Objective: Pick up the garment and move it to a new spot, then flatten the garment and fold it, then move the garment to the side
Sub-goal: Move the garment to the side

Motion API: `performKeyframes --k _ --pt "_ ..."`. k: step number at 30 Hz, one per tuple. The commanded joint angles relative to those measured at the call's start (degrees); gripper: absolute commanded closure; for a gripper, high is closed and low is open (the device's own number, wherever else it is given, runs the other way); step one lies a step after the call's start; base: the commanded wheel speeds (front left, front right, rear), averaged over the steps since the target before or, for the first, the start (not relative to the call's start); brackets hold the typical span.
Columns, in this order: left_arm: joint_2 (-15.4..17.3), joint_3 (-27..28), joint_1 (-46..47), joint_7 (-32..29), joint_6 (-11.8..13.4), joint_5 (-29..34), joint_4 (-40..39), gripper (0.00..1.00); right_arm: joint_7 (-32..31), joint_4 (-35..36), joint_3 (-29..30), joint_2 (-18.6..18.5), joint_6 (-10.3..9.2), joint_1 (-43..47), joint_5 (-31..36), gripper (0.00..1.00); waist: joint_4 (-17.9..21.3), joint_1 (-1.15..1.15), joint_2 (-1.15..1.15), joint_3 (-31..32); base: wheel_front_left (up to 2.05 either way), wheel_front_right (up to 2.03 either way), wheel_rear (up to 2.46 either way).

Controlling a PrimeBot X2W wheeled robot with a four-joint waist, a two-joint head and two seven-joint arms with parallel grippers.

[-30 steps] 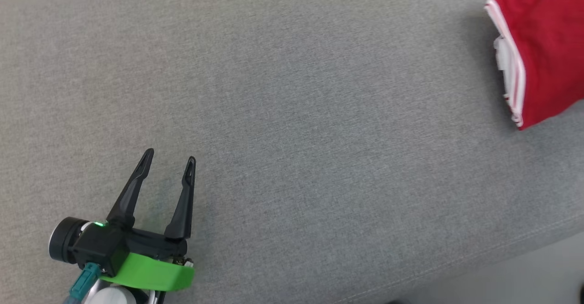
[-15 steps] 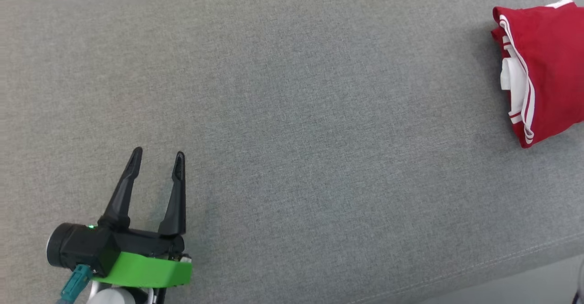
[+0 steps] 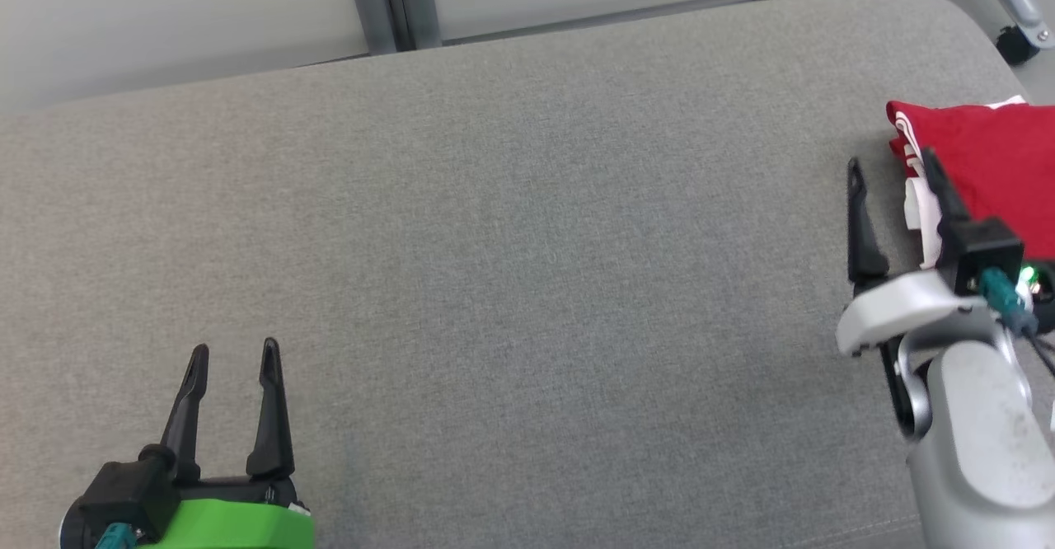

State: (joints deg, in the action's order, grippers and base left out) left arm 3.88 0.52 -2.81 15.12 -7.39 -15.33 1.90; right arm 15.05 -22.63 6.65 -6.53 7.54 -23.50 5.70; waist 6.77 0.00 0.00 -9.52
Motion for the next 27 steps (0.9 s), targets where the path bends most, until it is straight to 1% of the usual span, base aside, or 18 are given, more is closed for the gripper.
performKeyframes --k 1,5,9,14,17,22,27 --pt "-0.39 0.93 -1.27 0.00 -0.16 0.23 0.78 0.00 0.09 1.95 -0.58 0.41 -0.13 3.50 -1.05 0.00 -3.16 0.00 0.00 5.00 0.00 0.00 0.00" --pt "-0.71 2.51 -2.76 0.01 -0.16 0.92 2.95 0.00 0.10 6.18 -2.63 1.75 -0.12 11.90 -2.80 0.00 -4.52 0.00 0.00 8.69 0.00 0.00 0.00" --pt "-0.88 3.36 -3.64 0.00 -0.16 1.12 5.10 0.00 0.11 7.76 -2.63 3.00 -0.12 17.47 -4.21 0.00 -5.48 0.00 0.00 10.69 0.00 0.00 0.00" --pt "-0.94 3.77 -4.69 0.00 -0.16 0.44 7.06 0.00 0.12 7.34 -2.46 3.53 -0.12 20.81 -5.33 0.00 -5.93 0.00 0.00 12.18 0.00 0.00 0.00" --pt "-0.93 3.85 -5.23 0.00 -0.16 0.20 8.17 0.00 0.11 6.46 -3.72 3.60 -0.12 22.29 -6.93 0.00 -6.08 0.00 0.00 12.60 0.00 0.00 0.00" --pt "-0.95 3.57 -5.57 0.00 -0.16 0.19 9.00 0.00 0.12 6.37 -2.04 3.57 -0.12 24.65 -10.49 0.00 -6.84 0.00 0.00 12.79 0.00 0.00 0.00" --pt "-0.94 2.72 -4.88 0.00 -0.16 1.04 9.54 0.00 0.12 6.10 -1.17 3.54 -0.12 25.87 -10.02 0.00 -7.52 0.00 0.00 12.43 0.00 0.00 0.00"
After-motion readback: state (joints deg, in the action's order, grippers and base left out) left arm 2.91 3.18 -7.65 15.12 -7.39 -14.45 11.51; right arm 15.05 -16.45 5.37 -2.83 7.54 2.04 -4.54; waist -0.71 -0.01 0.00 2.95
